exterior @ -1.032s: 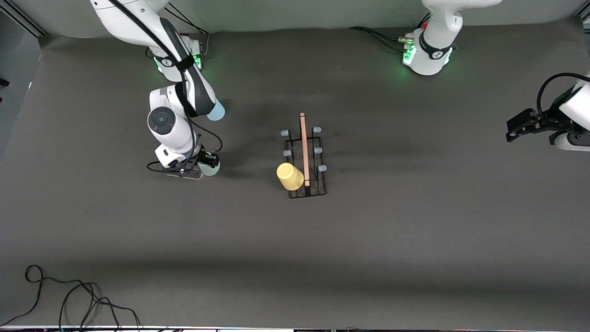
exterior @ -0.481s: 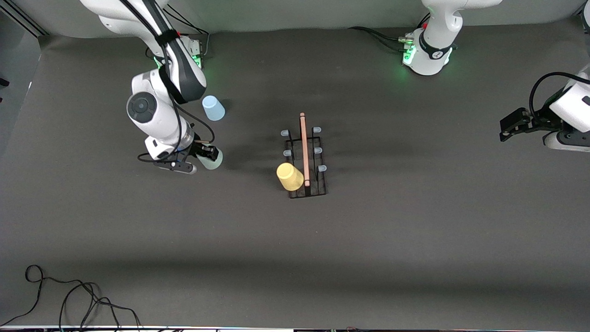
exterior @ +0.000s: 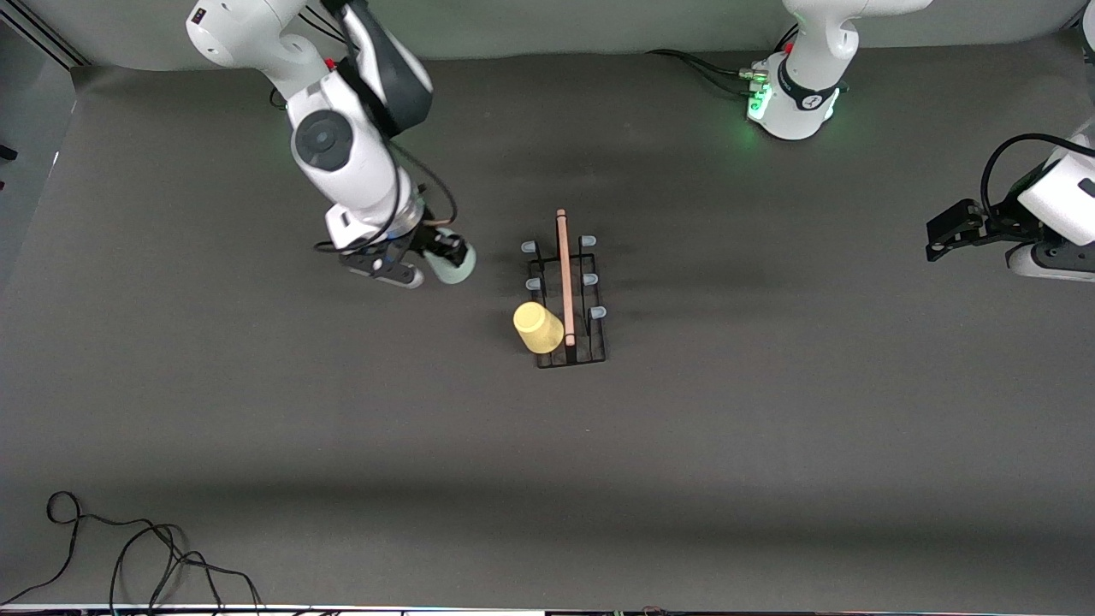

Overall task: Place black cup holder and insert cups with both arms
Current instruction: 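Carry the green cup onto a rack peg and release it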

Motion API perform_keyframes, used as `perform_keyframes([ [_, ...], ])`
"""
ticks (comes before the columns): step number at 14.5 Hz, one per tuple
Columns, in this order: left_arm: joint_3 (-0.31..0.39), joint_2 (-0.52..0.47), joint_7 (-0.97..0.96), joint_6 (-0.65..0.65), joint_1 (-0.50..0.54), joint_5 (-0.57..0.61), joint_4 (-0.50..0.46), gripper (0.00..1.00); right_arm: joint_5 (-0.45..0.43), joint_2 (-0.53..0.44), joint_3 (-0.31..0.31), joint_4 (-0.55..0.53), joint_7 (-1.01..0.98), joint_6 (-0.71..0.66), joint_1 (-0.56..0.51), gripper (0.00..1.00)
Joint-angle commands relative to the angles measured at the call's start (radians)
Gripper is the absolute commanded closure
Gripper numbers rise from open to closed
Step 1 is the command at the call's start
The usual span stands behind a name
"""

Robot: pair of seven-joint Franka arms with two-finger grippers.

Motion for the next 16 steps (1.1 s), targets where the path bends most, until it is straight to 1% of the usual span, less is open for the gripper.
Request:
perform_keyframes([
  [1,0.003,-0.003,-0.021,-0.016,-0.023,0.008,0.004,0.00,0.027,0.059,-0.009,0.070,0.100,-0.020,0.052,1.00],
  [4,0.003,-0.003,-0.021,-0.015,-0.024,0.013,0.004,0.00,0.027,0.125,-0.009,0.151,0.220,-0.020,0.110,1.00],
  [6,0.003,-0.002,-0.021,-0.015,-0.024,0.013,0.004,0.00,0.029,0.165,-0.006,0.194,0.255,-0.020,0.115,1.00],
  [8,0.003,-0.002,-0.021,-0.016,-0.022,0.013,0.004,0.00,0.029,0.196,0.002,0.217,0.269,-0.020,0.117,1.00],
  [11,0.003,-0.002,-0.021,-0.018,-0.022,0.013,0.002,0.00,0.029,0.239,0.031,0.229,0.291,0.001,0.117,1.00],
  [14,0.003,-0.002,-0.021,-0.018,-0.024,0.013,0.002,0.00,0.029,0.265,0.039,0.251,0.306,0.009,0.117,1.00],
  [15,0.002,-0.002,-0.021,-0.018,-0.024,0.013,0.004,0.00,0.029,0.266,0.040,0.254,0.306,0.010,0.115,0.96],
  [16,0.002,-0.002,-0.021,-0.018,-0.024,0.013,0.002,0.00,0.029,0.268,0.042,0.257,0.306,0.010,0.115,0.67],
])
